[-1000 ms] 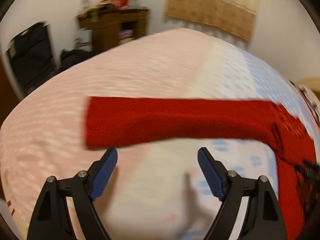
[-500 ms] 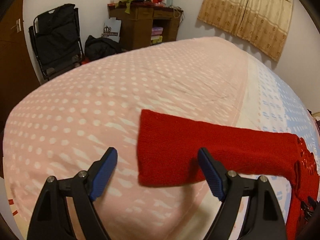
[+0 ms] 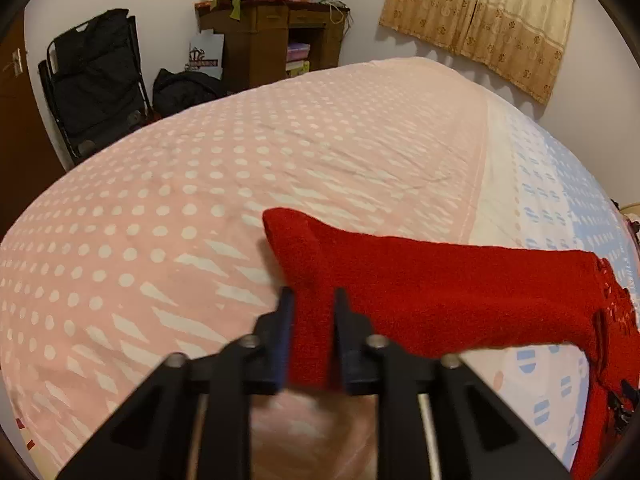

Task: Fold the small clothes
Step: 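Lift the held sleeve and fold it across the sweater body, then release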

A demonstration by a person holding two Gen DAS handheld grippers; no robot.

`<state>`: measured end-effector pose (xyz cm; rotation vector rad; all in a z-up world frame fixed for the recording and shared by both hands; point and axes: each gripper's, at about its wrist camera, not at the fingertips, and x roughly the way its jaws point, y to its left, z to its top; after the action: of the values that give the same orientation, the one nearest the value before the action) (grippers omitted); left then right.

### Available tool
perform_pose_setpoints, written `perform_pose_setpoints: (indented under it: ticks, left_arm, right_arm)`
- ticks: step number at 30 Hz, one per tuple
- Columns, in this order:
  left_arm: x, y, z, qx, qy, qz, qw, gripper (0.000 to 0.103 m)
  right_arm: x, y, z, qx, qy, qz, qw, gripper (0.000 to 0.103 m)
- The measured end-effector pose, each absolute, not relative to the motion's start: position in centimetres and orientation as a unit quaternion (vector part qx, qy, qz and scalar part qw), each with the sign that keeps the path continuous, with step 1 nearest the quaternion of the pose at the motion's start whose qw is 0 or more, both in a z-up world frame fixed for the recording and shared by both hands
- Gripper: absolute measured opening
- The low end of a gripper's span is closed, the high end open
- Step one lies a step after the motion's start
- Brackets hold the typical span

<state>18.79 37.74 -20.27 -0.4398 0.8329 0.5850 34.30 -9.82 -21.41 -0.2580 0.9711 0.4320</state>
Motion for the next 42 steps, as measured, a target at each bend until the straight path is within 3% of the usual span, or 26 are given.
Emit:
perform_pose_setpoints:
  ticks: [16, 31, 42]
  left_arm:
    - [18.9, 36.2, -16.1, -0.246, 0.352, 0.198, 0.881, 0.013]
    - [21.7, 30.8, -9.4, -0.26, 0.302, 0.08, 0.914, 0.013]
    - [24.3, 25.0, -6.3, -0.248, 0.281, 0.009, 0.927, 0.012]
  right_arm:
    - [34.4, -9.8, -21.3, -0.122, 0.464, 0.205, 0.853, 0.087]
    - [32.6, -12.0, -14.5, -0.075, 0.453, 0.25, 0.853, 0.087]
    - [30.1, -15.2, -13.4, -0.064, 0.436, 0.242, 0.864, 0.087]
